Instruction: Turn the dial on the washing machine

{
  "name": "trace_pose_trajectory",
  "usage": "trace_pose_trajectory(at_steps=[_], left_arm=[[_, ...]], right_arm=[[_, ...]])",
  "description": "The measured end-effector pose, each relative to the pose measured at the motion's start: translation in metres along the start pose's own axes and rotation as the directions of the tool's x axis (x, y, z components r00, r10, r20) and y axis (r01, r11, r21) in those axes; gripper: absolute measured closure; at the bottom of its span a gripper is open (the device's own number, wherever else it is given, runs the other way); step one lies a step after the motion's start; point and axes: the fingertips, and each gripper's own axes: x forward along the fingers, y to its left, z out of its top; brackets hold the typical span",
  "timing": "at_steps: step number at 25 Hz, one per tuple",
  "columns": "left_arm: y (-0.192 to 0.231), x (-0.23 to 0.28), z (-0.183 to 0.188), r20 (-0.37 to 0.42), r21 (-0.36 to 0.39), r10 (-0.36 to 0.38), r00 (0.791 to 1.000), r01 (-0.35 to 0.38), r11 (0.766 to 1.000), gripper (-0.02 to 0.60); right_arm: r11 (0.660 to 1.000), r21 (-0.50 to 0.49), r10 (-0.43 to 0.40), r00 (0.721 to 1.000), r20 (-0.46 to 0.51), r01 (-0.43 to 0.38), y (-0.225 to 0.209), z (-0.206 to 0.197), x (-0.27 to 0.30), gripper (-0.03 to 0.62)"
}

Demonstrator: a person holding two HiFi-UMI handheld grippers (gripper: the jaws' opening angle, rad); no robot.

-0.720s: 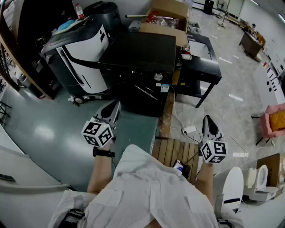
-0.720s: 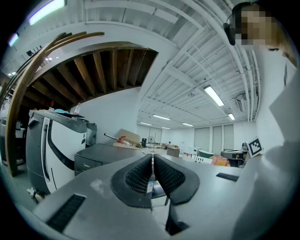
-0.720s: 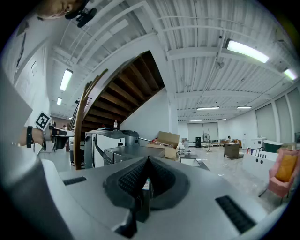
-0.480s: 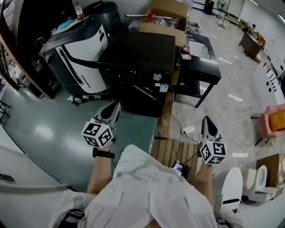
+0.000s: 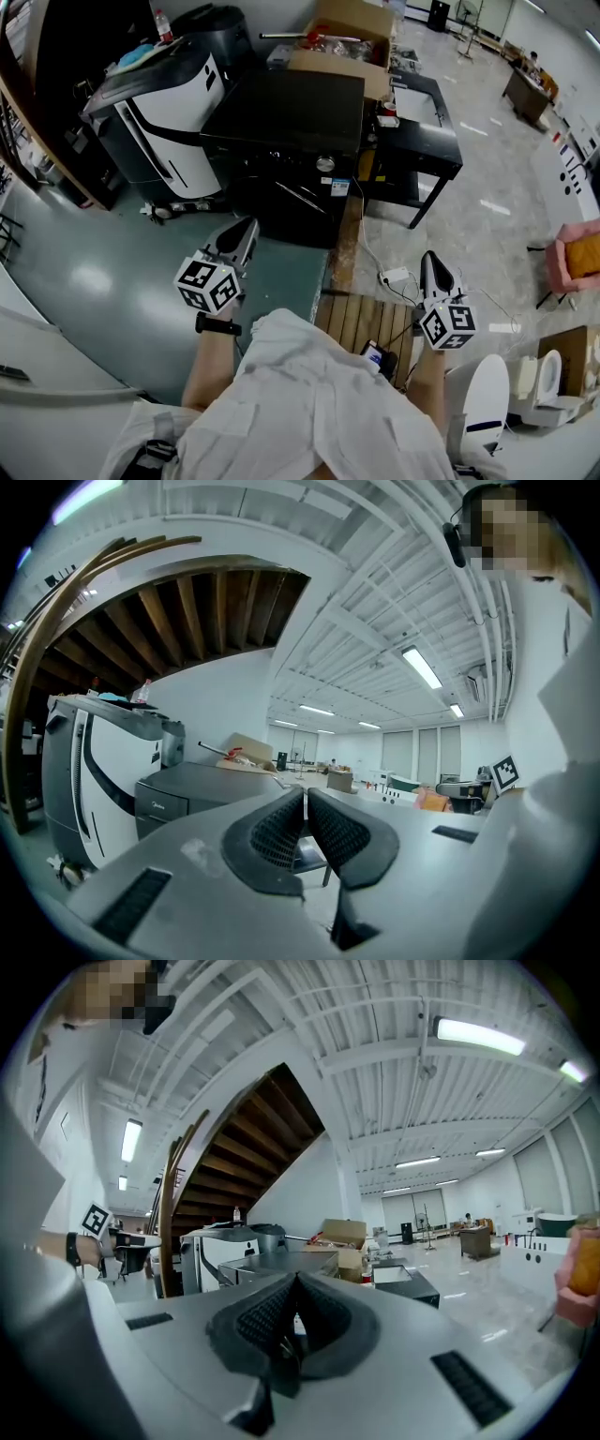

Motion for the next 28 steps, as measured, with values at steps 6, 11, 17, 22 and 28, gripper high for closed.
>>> trace_pose_trajectory(at_steps=[6, 11, 17, 22, 28], left_arm=[[-0.005, -0.001, -0.007, -0.018, -0.001, -0.003, 1.0, 0.003, 1.0, 0.565], [0.0, -0.008, -0.018, -0.042, -0.014, 0.021, 0.999, -0.021, 1.0, 0.565], [0.031, -0.002, -0.027, -0.056, -0.045, 0.062, 0.997, -0.064, 0.997, 0.565], [0.062, 0.02, -0.036, -0.061, -0.072, 0.077, 0.995, -0.081, 0.994, 0.565], [0.091, 0.043, -0.052, -0.072, -0.091, 0.051, 0.996, -0.058, 0.994, 0.565]], right_arm=[[0.998, -0.009, 0.057, 0.996, -0.062, -0.058, 0.011, -0.018, 0.012, 0.592], [0.994, -0.014, 0.107, 0.99, -0.094, -0.109, 0.023, -0.028, 0.029, 0.592], [0.986, -0.031, 0.158, 0.979, -0.128, -0.163, 0.038, -0.031, 0.073, 0.592], [0.979, -0.044, 0.189, 0.965, -0.181, -0.2, 0.046, -0.04, 0.112, 0.591], [0.967, -0.081, 0.218, 0.951, -0.217, -0.24, 0.056, -0.052, 0.169, 0.591]])
